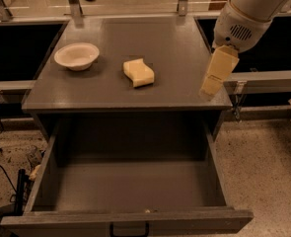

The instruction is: Place sponge into top drawer

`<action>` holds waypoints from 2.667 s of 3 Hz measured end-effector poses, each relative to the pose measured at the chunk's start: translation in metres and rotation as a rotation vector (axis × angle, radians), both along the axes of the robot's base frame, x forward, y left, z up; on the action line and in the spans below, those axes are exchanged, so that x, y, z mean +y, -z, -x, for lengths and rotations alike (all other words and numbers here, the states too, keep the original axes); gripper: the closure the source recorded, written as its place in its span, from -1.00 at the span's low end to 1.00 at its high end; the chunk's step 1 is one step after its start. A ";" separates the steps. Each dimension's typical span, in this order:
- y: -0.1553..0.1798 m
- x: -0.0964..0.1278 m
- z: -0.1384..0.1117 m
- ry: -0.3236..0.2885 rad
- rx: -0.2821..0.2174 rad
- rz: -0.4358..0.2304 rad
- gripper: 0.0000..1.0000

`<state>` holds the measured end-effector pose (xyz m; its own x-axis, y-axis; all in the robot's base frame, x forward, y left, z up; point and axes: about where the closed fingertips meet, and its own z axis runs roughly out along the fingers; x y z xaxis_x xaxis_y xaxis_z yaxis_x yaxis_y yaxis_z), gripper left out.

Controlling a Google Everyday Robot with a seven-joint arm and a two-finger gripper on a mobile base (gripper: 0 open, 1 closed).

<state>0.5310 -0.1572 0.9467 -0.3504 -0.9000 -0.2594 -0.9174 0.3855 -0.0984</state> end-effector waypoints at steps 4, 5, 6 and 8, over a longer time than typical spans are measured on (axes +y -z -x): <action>-0.010 0.083 -0.045 -0.150 -0.034 -0.078 -1.00; -0.005 0.088 -0.054 -0.182 -0.053 -0.113 -1.00; 0.007 0.107 -0.076 -0.266 -0.066 -0.183 -1.00; 0.012 0.113 -0.088 -0.267 -0.059 -0.203 -1.00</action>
Offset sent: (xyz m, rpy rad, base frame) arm 0.0352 0.0773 0.0171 0.0569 -0.0036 0.1560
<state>0.6192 -0.0447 0.9352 -0.0882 -0.8856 -0.4559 -0.9836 0.1496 -0.1003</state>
